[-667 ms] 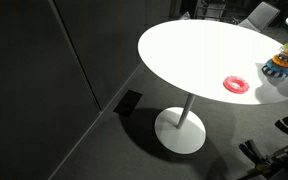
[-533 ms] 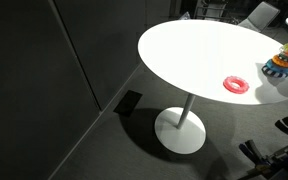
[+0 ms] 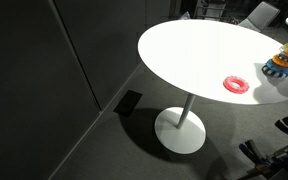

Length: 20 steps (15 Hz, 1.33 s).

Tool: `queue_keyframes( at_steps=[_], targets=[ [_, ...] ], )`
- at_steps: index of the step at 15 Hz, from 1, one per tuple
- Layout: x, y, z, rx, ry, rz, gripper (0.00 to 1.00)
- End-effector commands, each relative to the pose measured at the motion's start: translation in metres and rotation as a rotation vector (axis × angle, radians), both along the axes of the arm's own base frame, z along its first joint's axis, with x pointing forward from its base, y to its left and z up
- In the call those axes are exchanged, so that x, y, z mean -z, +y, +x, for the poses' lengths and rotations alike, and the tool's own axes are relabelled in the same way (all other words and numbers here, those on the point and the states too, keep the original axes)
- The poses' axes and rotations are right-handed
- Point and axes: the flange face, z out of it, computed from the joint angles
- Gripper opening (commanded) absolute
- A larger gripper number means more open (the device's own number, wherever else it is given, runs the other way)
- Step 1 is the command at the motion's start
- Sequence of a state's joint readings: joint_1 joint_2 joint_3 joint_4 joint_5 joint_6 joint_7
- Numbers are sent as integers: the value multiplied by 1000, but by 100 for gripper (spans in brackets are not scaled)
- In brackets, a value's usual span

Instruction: Put the circular object on the orange object

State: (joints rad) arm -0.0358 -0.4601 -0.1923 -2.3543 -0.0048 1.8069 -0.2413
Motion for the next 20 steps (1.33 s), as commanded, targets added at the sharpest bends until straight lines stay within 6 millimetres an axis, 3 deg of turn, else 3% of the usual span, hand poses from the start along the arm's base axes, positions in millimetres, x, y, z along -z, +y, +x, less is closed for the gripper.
queue_keyframes(
  at_steps=[1,10,20],
  targets=[
    [-2,12,15,-13,-3,-19,100],
    [20,60,49,-10,-107,-166,100],
    [32,66,54,7,-119,-156,100]
  ],
)
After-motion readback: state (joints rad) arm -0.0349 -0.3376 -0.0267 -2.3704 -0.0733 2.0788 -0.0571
